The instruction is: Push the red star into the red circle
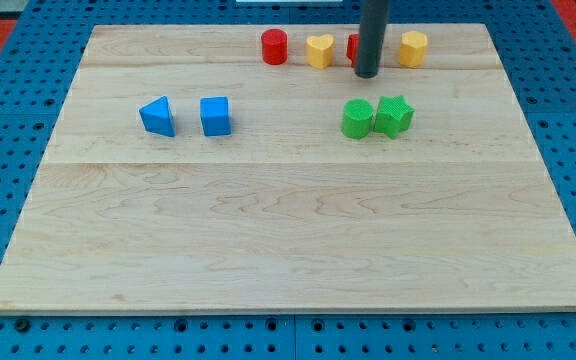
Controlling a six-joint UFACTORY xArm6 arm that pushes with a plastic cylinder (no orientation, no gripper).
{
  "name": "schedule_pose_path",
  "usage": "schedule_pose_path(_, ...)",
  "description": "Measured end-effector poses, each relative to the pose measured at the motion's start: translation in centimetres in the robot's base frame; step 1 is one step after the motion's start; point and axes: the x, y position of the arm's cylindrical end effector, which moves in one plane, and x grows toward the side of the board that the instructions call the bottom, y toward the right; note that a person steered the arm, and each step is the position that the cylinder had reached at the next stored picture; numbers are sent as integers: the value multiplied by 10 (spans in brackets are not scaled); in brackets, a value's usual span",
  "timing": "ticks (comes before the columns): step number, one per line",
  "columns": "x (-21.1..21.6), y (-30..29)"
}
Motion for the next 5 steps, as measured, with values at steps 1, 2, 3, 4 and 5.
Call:
schedule_pose_path(1,-9,5)
schedule_pose_path(2,-31,-4)
schedule_pose_path(3,7,-2)
schedule_pose_path(4,26,-67)
schedule_pose_path(5,9,-139)
